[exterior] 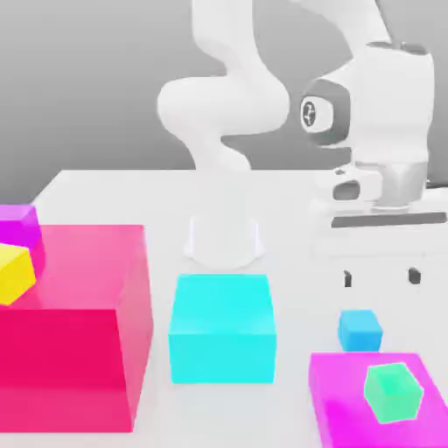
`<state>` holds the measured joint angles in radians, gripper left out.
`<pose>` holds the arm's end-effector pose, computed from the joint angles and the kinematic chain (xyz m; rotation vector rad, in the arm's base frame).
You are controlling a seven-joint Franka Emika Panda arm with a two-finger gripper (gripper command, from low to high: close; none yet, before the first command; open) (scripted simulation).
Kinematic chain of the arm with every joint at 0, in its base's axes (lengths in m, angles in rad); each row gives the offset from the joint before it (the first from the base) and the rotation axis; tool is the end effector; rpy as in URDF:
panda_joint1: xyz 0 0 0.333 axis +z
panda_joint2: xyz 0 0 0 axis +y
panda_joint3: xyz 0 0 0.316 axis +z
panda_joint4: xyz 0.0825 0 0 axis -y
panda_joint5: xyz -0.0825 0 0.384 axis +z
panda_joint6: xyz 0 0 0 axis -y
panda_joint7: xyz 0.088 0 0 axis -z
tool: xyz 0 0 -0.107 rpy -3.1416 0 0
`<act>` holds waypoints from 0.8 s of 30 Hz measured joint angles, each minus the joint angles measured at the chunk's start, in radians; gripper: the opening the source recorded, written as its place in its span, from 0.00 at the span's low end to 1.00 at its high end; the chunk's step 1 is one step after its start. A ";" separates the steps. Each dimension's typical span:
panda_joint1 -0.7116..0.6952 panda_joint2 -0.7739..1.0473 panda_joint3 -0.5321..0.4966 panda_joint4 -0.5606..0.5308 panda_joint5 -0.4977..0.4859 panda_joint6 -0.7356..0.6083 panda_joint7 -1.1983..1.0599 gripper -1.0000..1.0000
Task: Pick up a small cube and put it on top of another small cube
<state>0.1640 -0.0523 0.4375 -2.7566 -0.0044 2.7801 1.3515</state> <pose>0.3298 0.2238 0.2380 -2.8823 1.1274 -0.0920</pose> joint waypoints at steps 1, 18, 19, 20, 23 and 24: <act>0.008 0.038 0.008 -0.022 -0.017 0.023 0.039 0.50; 0.189 0.276 -0.210 -0.006 -0.291 0.197 0.272 0.00; 0.166 0.243 -0.176 -0.014 -0.243 0.173 0.236 0.00; 0.155 0.207 -0.152 -0.021 -0.189 0.147 0.196 0.00; 0.136 0.104 -0.122 -0.033 -0.058 0.059 0.092 0.00; 0.104 0.085 -0.139 -0.013 -0.042 0.021 0.061 0.00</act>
<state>0.2678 0.0327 0.2989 -2.7692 -0.0467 2.8013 1.4129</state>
